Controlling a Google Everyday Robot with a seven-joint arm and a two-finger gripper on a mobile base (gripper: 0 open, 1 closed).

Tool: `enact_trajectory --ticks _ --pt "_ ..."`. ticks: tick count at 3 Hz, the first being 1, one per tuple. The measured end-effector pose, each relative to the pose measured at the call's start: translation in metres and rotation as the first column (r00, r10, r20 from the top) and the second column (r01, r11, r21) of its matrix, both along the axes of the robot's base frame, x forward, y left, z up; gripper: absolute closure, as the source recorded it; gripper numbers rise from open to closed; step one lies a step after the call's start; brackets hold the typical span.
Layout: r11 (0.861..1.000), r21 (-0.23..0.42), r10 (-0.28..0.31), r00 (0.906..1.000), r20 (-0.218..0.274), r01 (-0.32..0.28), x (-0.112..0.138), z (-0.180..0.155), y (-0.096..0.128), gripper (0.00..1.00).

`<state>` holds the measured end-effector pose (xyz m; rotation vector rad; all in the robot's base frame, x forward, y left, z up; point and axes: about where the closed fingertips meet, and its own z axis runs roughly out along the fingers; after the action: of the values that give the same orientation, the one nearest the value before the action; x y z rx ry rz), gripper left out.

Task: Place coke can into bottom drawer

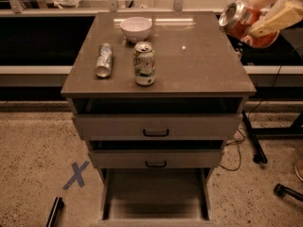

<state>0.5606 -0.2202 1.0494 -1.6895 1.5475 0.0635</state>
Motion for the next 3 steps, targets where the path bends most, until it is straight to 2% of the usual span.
enact_trajectory --ticks 1,2,3 --pt "1.000 -0.007 -0.006 1.0000 0.007 0.006 -0.043 0.010 0.007 1.00" --pt "1.000 -0.007 -0.006 1.0000 0.007 0.006 -0.043 0.009 0.007 1.00" --pt "0.999 0.032 -0.016 0.9991 -0.040 0.017 -0.043 -0.020 0.017 1.00"
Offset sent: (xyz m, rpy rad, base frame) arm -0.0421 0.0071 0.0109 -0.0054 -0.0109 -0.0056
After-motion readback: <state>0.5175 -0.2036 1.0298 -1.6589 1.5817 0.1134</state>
